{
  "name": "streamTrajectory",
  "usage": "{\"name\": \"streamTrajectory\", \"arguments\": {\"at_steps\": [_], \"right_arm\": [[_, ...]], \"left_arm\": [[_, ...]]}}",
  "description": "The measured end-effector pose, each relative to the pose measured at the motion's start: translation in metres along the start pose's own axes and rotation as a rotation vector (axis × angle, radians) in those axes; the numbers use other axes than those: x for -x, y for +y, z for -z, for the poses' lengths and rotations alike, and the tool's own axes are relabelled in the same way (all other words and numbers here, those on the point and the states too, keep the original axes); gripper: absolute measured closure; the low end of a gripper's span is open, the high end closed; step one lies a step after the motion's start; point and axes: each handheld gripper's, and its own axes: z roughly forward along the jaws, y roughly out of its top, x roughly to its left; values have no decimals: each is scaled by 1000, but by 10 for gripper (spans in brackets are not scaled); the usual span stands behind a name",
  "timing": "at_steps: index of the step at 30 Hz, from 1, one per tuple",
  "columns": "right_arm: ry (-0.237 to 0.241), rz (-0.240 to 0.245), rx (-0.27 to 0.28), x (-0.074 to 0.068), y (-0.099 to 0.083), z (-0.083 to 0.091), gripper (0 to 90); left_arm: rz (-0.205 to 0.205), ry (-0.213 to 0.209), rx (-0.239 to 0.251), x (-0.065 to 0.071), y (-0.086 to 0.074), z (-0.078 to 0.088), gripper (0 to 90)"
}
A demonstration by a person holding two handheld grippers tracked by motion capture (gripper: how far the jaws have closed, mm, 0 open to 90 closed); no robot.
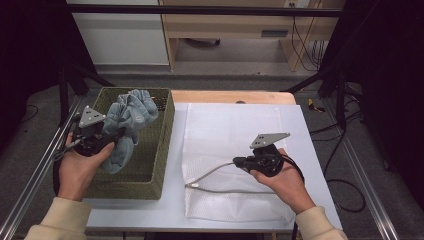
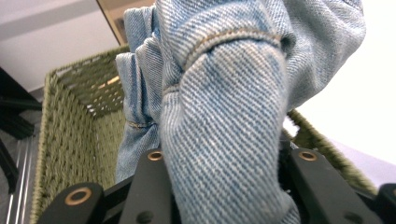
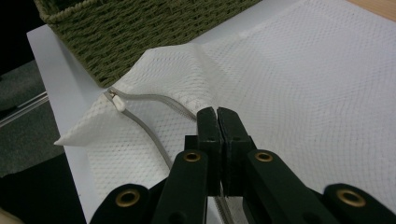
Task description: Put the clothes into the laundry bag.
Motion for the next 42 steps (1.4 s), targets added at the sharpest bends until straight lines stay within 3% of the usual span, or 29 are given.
{"name": "streamTrajectory", "arguments": {"at_steps": [6, 14, 20, 37, 42], "right_arm": [[2, -12, -9, -1, 1, -4, 890], [11, -25, -15, -2, 2, -6, 890], [19, -32, -10, 0, 1, -7, 890], [36, -53, -3, 3, 0, -3, 890], [41, -44, -6, 4, -1, -3, 890]], "left_arm": [[-27, -29, 44, 15, 7, 14, 647], [-76, -101, 90, 42, 16, 31, 647], [-81, -152, 104, 56, 20, 28, 647], [-169, -247, 142, 109, 34, 26, 646], [-168, -284, 169, 121, 37, 23, 645]]}}
